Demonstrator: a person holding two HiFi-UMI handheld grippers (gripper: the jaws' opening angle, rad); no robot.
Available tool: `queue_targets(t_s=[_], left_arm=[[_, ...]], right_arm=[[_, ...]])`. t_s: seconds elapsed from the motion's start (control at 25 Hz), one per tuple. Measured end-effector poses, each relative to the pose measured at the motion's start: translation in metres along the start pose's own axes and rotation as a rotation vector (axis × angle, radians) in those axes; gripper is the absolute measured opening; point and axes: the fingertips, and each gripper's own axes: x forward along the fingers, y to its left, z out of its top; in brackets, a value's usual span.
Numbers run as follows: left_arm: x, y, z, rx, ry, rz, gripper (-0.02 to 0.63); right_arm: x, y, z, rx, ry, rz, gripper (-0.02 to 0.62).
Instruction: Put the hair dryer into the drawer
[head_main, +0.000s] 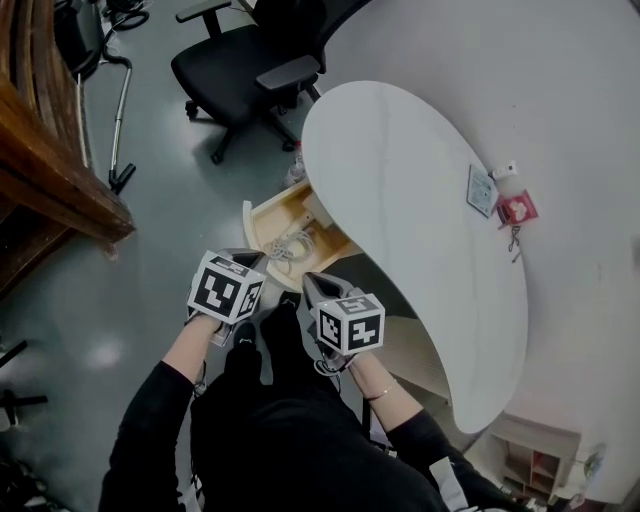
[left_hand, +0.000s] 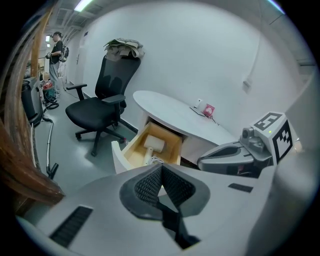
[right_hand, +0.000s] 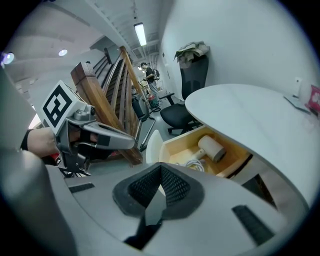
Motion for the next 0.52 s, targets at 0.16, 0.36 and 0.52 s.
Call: queue_targets(t_s=[0.16, 0.36, 0.52], left_arm=[[-0.01, 0.002, -0.013, -0.015, 0.007, 0.007, 0.009], [-0.018, 0.003, -0.028, -0.017, 0.017, 0.01, 0.009], [-0.025, -0.002, -0.035, -0.02, 0.008, 0.005, 0.009]], right_arm=[[-0.005, 0.008, 0.0, 0.013, -0.029, -0.005, 0.003], [-0.011, 0.01, -0.004, 0.02, -0.053, -0.028, 0.003], [-0.02, 0.01, -0.01, 0.026, -0.062, -0.041, 0.003]])
